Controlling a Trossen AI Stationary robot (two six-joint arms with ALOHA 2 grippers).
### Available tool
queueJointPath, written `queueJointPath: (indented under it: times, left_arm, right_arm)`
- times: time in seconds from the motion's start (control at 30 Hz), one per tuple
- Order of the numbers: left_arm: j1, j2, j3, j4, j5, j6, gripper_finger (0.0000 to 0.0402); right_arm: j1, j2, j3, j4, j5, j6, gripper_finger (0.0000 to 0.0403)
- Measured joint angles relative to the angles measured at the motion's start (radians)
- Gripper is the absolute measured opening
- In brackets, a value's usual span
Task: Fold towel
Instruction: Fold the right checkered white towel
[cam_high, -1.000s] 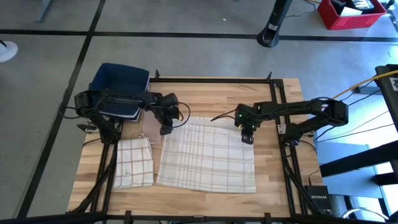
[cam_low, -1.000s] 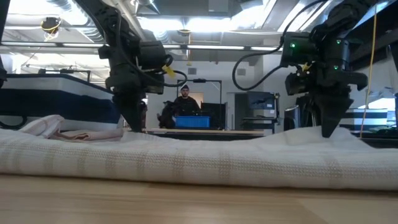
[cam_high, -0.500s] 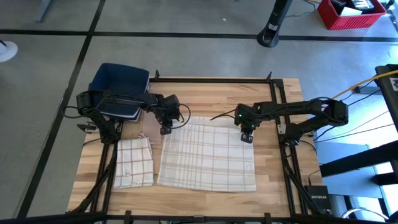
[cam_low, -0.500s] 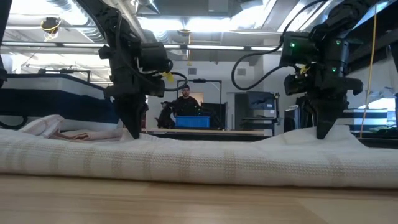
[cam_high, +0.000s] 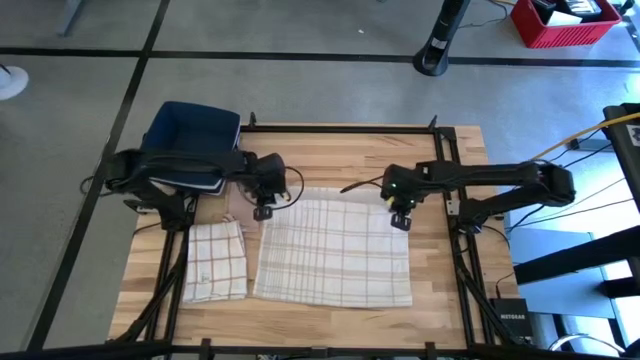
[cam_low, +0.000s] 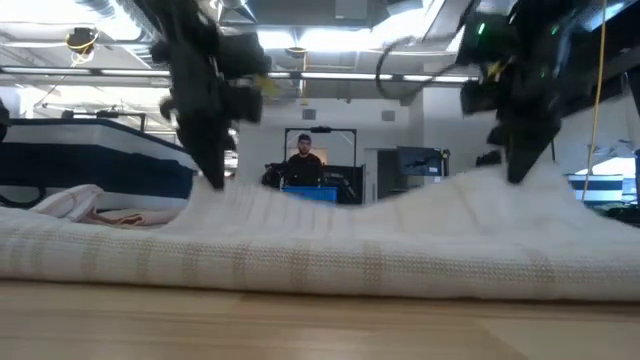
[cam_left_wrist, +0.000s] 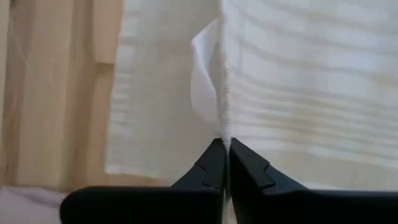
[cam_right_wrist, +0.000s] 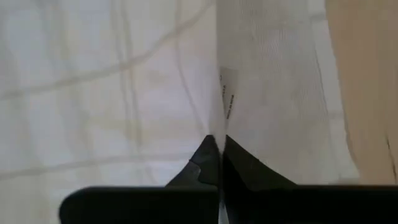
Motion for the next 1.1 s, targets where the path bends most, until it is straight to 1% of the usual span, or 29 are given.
queueJointPath:
  times: [0.1,0.13,0.2,0.27,0.4,0.43,0.47,0.5,0.63,0.73,0.83,0.9,1.0,1.1]
  left_arm:
    - [-0.058,-0.097,0.002,-0.040,-0.017,-0.061,0.0005]
    - [-0.077,-0.129,0.002,-0.041,-0.042,-0.078,0.0005]
    - [-0.110,-0.177,0.002,-0.038,-0.122,-0.085,0.0002]
    - [-0.124,-0.201,0.002,-0.013,-0.219,-0.084,0.0003]
    - [-0.108,-0.198,-0.001,0.057,-0.475,-0.085,0.0002]
    - [-0.097,-0.192,-0.010,0.077,-0.497,-0.078,0.0002]
    - [-0.084,-0.181,-0.022,0.082,-0.501,-0.068,0.0002]
    - [-0.073,-0.165,-0.035,0.082,-0.500,-0.062,0.0003]
    - [-0.035,-0.103,-0.066,0.120,-0.496,-0.054,0.0003]
    - [-0.016,-0.047,-0.067,0.187,-0.498,-0.026,0.0002]
    - [-0.006,-0.003,-0.067,0.252,-0.499,0.007,0.0007]
    - [0.002,0.029,-0.067,0.262,-0.497,0.013,0.0010]
    - [0.014,0.069,-0.067,0.291,-0.497,0.025,0.0019]
    - [0.024,0.099,-0.067,0.308,-0.498,0.025,0.0046]
  right_arm:
    - [0.070,-0.058,0.040,-0.070,0.006,0.113,0.0003]
    - [0.099,-0.074,0.043,-0.085,0.018,0.144,0.0002]
    - [0.142,-0.095,0.044,-0.082,0.082,0.183,0.0002]
    - [0.168,-0.099,0.045,-0.082,0.204,0.193,0.0002]
    - [0.179,-0.090,0.044,-0.069,0.551,0.221,0.0002]
    - [0.178,-0.083,0.044,-0.068,0.600,0.221,0.0002]
    - [0.176,-0.077,0.037,-0.053,0.624,0.217,0.0001]
    - [0.169,-0.072,0.026,-0.032,0.634,0.211,0.0001]
    - [0.130,-0.038,-0.026,0.061,0.606,0.187,0.0001]
    - [0.104,-0.004,-0.060,0.117,0.632,0.177,0.0001]
    - [0.075,0.037,-0.085,0.156,0.634,0.162,0.0001]
    - [0.058,0.064,-0.096,0.183,0.652,0.155,0.0005]
    - [0.030,0.106,-0.110,0.234,0.705,0.151,0.0029]
    - [0.002,0.142,-0.110,0.265,0.712,0.133,0.0071]
